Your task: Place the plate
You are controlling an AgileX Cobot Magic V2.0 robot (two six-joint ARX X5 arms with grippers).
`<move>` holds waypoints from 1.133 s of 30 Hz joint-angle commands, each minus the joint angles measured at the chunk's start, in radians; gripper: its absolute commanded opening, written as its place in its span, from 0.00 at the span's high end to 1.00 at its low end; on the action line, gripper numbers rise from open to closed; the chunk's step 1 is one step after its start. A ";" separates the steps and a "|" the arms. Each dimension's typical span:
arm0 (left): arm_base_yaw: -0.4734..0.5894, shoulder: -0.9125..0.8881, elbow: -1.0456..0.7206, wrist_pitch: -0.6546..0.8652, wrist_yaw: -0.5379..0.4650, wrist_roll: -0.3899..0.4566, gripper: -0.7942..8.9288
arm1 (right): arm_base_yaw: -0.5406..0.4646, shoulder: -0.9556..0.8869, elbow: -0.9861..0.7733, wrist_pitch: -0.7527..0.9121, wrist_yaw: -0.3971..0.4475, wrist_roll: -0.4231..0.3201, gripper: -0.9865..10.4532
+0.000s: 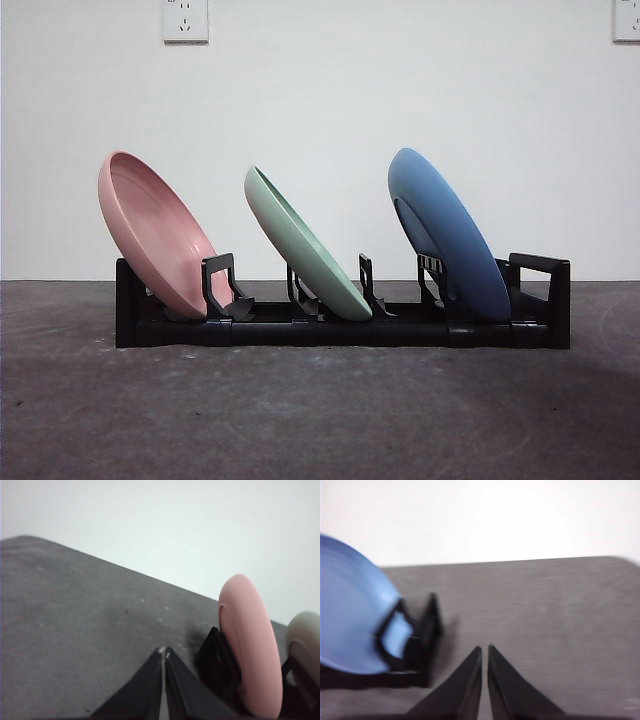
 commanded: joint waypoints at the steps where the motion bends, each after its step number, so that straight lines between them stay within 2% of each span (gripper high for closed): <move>1: 0.002 -0.001 -0.018 0.013 0.001 -0.074 0.91 | -0.001 0.000 -0.002 0.019 -0.060 0.187 0.90; 6: 0.002 -0.001 -0.002 0.021 0.005 -0.163 0.91 | -0.001 0.000 0.007 0.022 -0.150 0.373 0.90; 8: 0.002 0.008 0.038 -0.037 0.053 -0.204 0.91 | -0.001 0.004 0.033 -0.005 -0.171 0.438 0.90; 11: 0.002 0.052 0.142 -0.186 0.121 -0.240 0.91 | -0.001 0.040 0.124 -0.094 -0.171 0.467 0.90; 14: 0.002 0.123 0.259 -0.293 0.167 -0.211 0.91 | -0.001 0.123 0.248 -0.179 -0.181 0.419 0.90; 24: 0.002 0.477 0.672 -0.605 0.268 0.068 0.91 | 0.003 0.532 0.682 -0.494 -0.387 0.130 0.90; 34: -0.042 0.829 1.014 -0.915 0.284 0.258 0.91 | 0.114 0.858 1.001 -0.709 -0.385 -0.016 0.90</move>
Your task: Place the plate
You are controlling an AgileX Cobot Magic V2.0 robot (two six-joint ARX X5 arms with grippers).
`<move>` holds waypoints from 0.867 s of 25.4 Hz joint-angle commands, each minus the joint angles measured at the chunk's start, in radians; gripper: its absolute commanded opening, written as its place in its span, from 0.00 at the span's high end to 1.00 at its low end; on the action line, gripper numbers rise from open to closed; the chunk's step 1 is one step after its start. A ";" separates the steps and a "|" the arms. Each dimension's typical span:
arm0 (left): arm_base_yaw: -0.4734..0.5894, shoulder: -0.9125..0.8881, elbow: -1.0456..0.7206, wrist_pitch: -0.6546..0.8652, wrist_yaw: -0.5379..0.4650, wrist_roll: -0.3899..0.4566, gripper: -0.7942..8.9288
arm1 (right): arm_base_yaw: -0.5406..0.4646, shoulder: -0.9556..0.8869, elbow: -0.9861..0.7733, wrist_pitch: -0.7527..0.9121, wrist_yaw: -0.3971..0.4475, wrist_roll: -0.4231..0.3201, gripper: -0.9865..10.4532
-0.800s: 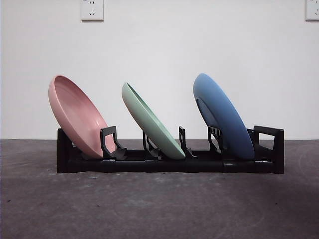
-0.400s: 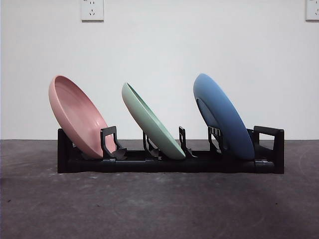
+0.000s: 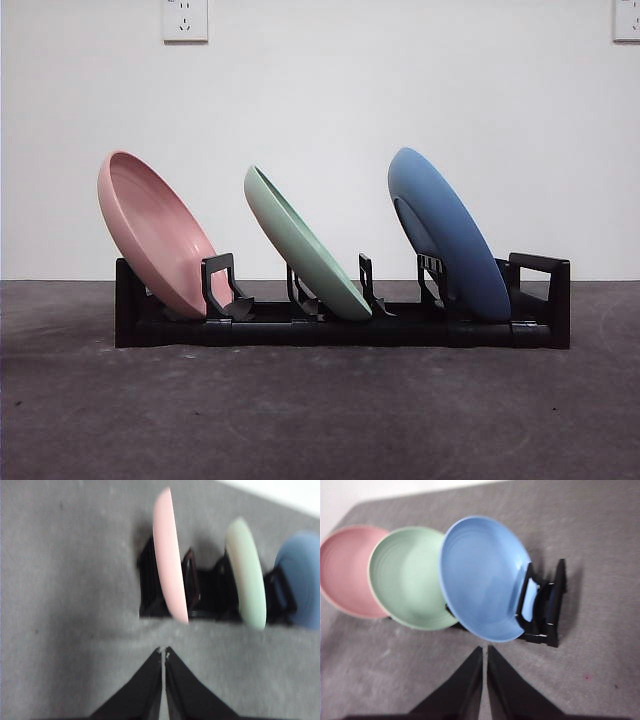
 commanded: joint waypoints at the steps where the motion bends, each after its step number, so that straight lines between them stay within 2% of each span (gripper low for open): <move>1: -0.017 0.106 0.107 -0.098 0.003 0.120 0.91 | 0.042 0.092 0.077 -0.038 -0.003 -0.087 0.90; 4: -0.042 0.228 0.202 -0.163 0.003 0.147 0.91 | 0.104 0.195 0.149 -0.059 0.010 -0.127 0.89; 5: -0.047 0.254 0.218 -0.161 0.003 0.147 0.86 | 0.117 0.221 0.163 -0.061 0.011 -0.134 0.86; 7: -0.054 0.298 0.239 -0.163 0.003 0.142 0.63 | 0.139 0.268 0.184 -0.067 0.012 -0.132 0.70; 8: -0.057 0.312 0.241 -0.163 0.003 0.138 0.56 | 0.150 0.290 0.190 -0.076 0.014 -0.127 0.65; 11: -0.058 0.320 0.241 -0.169 0.003 0.138 0.56 | 0.172 0.330 0.194 -0.124 0.031 -0.074 0.65; 15: -0.058 0.314 0.241 -0.156 0.003 0.138 0.56 | 0.201 0.398 0.227 -0.169 0.042 -0.042 0.65; 22: -0.058 0.313 0.241 -0.154 0.003 0.138 0.56 | 0.254 0.665 0.483 -0.178 0.043 -0.033 0.69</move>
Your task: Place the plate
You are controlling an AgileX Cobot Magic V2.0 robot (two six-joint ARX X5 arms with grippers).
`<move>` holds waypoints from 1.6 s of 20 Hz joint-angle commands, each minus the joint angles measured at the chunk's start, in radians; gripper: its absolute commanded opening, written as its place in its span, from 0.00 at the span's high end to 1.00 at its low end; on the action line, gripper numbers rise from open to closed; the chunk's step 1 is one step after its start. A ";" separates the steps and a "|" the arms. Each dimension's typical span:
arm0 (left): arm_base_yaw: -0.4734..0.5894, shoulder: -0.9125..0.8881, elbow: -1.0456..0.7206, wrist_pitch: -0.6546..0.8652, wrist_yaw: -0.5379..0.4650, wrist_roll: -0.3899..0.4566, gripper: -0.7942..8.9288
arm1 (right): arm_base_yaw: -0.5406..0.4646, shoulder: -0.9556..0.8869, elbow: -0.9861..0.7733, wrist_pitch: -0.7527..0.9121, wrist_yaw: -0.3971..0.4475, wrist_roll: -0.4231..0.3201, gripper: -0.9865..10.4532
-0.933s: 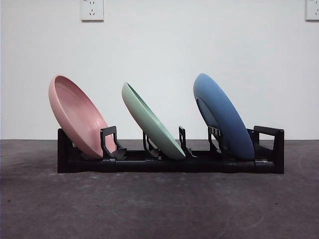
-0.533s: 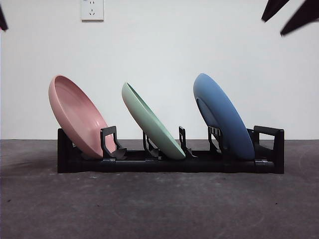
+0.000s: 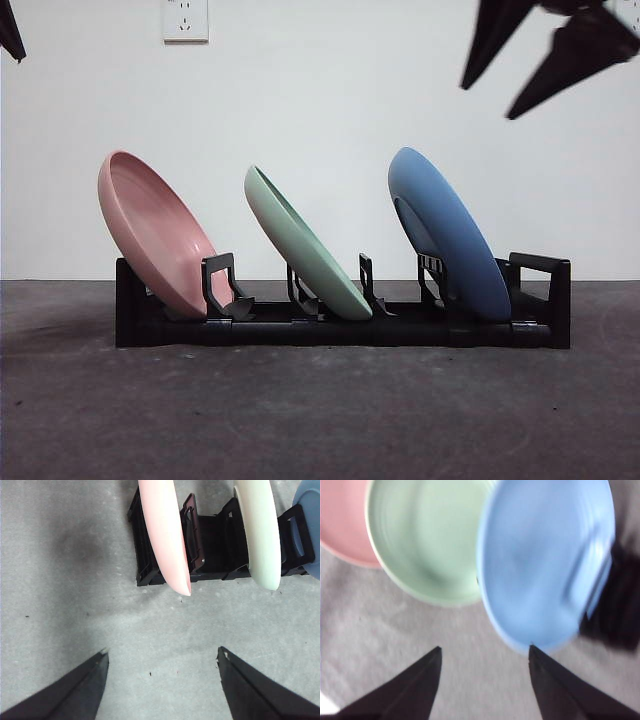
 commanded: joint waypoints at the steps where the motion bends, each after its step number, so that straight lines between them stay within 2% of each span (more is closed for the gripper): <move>1: -0.003 0.002 0.026 0.007 0.002 0.016 0.56 | 0.017 0.098 0.105 -0.005 0.010 0.009 0.69; 8: -0.003 0.002 0.026 0.008 0.002 0.016 0.56 | 0.070 0.321 0.309 -0.015 0.031 0.010 0.69; 12: -0.003 0.002 0.026 0.002 0.002 0.016 0.56 | 0.100 0.366 0.323 -0.018 0.133 0.006 0.70; 19: -0.003 0.002 0.026 0.004 0.002 0.016 0.56 | 0.114 0.380 0.323 -0.017 0.132 0.002 0.90; 25: -0.003 0.002 0.026 0.007 0.002 0.017 0.56 | 0.114 0.375 0.325 -0.016 0.116 0.003 0.90; 29: -0.003 0.002 0.026 0.007 0.002 0.016 0.56 | 0.113 0.333 0.341 -0.016 0.047 0.014 0.90; 32: -0.003 0.002 0.026 0.007 0.002 0.016 0.56 | 0.119 0.295 0.388 -0.042 0.041 0.014 0.90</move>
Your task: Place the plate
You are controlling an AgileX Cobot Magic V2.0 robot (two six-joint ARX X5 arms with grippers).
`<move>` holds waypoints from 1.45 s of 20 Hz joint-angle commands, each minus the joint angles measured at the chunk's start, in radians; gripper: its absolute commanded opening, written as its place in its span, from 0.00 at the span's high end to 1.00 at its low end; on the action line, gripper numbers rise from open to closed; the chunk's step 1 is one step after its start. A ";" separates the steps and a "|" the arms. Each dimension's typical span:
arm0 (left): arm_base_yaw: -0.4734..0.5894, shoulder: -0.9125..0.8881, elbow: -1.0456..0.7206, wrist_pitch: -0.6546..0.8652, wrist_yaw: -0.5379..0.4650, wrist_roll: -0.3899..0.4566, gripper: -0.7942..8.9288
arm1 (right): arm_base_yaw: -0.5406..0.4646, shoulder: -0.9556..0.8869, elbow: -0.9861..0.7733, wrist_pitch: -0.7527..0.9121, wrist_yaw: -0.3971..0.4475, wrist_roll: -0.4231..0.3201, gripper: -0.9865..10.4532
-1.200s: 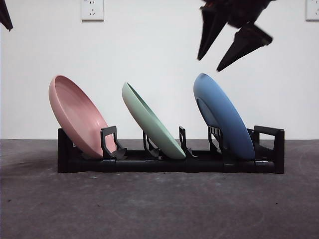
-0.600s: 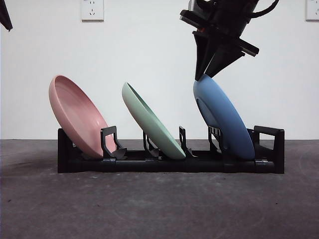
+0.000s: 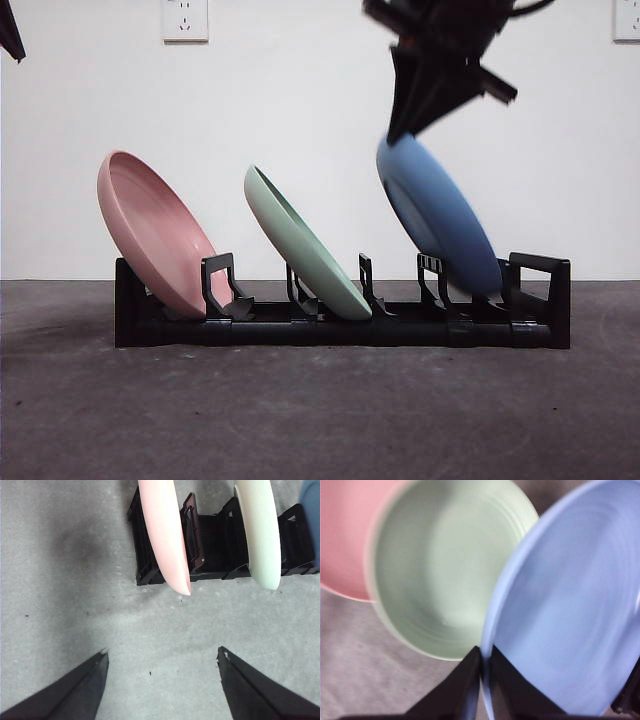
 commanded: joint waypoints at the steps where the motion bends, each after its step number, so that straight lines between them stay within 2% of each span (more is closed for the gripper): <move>1: -0.003 0.002 0.026 0.010 0.002 0.016 0.56 | 0.016 -0.034 0.079 -0.018 -0.003 -0.005 0.90; 9: -0.003 0.002 0.026 0.010 0.002 0.016 0.56 | 0.094 -0.143 0.156 -0.066 0.007 -0.062 0.90; 14: -0.003 0.002 0.026 0.010 0.002 0.016 0.56 | 0.183 -0.237 0.117 -0.066 0.134 -0.066 0.90; 16: -0.003 0.002 0.026 0.010 0.002 0.016 0.56 | 0.212 -0.296 0.034 -0.045 0.144 -0.084 0.90; 22: -0.003 0.002 0.026 0.011 0.002 0.018 0.56 | 0.301 -0.578 -0.381 0.125 0.165 -0.140 0.90; 29: -0.003 0.002 0.026 0.025 0.002 0.021 0.56 | 0.428 -0.792 -0.674 0.135 0.325 -0.151 0.90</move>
